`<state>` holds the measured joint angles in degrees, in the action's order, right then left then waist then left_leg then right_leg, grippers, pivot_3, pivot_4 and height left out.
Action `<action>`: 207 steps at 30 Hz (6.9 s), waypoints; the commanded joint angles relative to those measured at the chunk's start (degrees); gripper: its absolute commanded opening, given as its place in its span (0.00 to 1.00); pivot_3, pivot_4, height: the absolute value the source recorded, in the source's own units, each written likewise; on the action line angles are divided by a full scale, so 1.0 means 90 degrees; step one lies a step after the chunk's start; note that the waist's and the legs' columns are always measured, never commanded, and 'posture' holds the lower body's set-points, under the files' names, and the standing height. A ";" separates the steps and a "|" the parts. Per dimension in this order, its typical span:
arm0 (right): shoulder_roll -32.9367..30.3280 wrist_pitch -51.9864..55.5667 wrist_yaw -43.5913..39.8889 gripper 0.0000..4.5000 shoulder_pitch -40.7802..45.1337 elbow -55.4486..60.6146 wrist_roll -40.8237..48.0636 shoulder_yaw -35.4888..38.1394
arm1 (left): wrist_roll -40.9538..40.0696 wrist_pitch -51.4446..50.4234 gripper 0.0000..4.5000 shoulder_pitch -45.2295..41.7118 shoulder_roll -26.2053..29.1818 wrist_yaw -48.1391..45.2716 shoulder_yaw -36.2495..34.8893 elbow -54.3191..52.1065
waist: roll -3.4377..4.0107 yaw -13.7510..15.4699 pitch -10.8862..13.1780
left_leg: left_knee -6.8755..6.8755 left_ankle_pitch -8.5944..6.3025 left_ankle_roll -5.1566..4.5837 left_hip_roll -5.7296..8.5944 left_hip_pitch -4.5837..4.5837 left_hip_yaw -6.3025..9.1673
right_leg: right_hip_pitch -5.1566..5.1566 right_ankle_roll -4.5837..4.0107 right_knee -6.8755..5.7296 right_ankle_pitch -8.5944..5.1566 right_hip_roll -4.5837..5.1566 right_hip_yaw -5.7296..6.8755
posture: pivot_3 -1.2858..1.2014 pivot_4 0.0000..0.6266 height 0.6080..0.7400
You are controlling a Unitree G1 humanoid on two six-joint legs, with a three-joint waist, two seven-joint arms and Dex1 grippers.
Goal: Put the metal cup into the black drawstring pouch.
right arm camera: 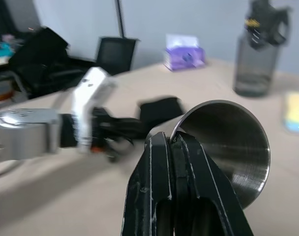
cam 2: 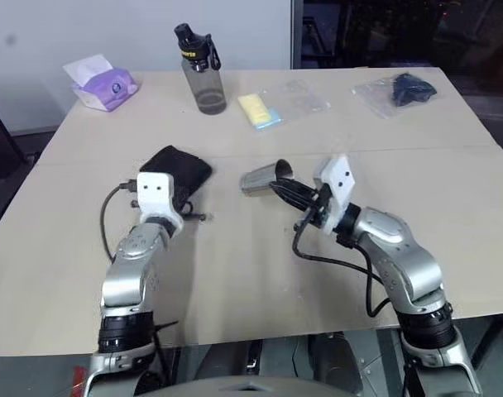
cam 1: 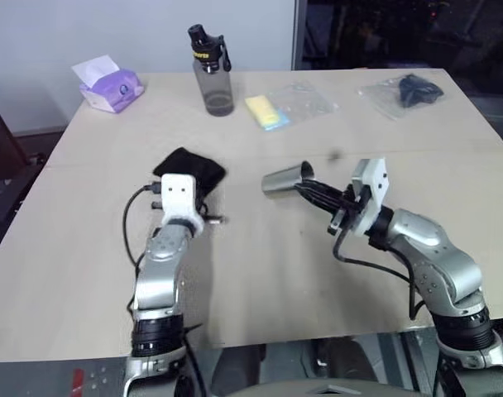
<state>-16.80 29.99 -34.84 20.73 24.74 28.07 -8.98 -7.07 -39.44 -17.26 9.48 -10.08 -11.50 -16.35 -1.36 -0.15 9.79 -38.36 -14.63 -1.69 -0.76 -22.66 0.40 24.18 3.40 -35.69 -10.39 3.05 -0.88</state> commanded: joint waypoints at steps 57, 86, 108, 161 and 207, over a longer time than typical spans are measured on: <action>0.1041 -0.2659 -0.0285 0.21 0.1517 -0.3471 -0.2740 -0.1493 | -0.6309 -0.3758 0.00 -0.0962 -0.0725 0.1957 -0.1659 -0.1809 | -0.0010 -0.0074 0.0011 | 0.0006 0.0012 0.0021 0.0009 -0.0002 0.0010 | 0.0001 -0.0025 0.0008 -0.0012 0.0000 -0.0004 | 0.52 0.24 1.00; 0.1478 0.0015 0.0580 0.78 0.0314 -0.2373 -0.1043 -0.0984 | -0.7912 -0.2340 0.00 -0.1242 -0.0227 0.3764 -0.1195 -0.0478 | -0.0013 -0.0062 0.0013 | 0.0007 0.0016 0.0028 0.0014 -0.0007 0.0019 | 0.0001 -0.0026 0.0011 -0.0013 -0.0002 -0.0004 | 0.52 0.24 1.00; 0.1986 -0.0455 0.1054 0.49 0.0555 -0.3322 -0.1728 -0.0661 | -0.8168 -0.1621 0.00 -0.0892 0.0272 0.3793 -0.0618 -0.0537 | -0.0012 -0.0066 0.0014 | 0.0014 0.0018 0.0032 0.0017 -0.0012 0.0023 | 0.0002 -0.0027 0.0019 -0.0012 0.0001 -0.0001 | 0.52 0.24 1.00; 0.0542 -0.3548 0.0752 0.00 0.3262 -0.2363 -0.3151 -0.0151 | -0.2856 0.1019 0.68 -0.2163 0.1919 -0.1612 0.1858 -0.0301 | 0.0008 -0.0072 0.0040 | 0.0086 0.0022 0.0036 0.0013 -0.0026 0.0002 | 0.0017 -0.0002 0.0090 0.0003 0.0000 -0.0007 | 0.52 0.24 1.00; 0.0507 -0.3322 0.1960 0.07 0.3221 -0.1815 -0.2695 0.0858 | -0.3660 0.0049 0.80 0.0149 0.2000 -0.2604 0.0562 -0.1308 | 0.0008 -0.0110 0.0036 | 0.0103 0.0028 0.0045 0.0008 -0.0023 -0.0012 | 0.0068 -0.0005 0.0009 0.0004 0.0002 -0.0027 | 0.52 0.24 1.00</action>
<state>-11.53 -1.93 -14.55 50.45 3.90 1.00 -0.86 -38.84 -38.37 -17.27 26.15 -33.25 -4.35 -25.37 -1.29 -1.15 10.12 -37.44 -14.38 -1.29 -0.69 -22.85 0.30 24.80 3.36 -35.62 -10.36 3.07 -1.13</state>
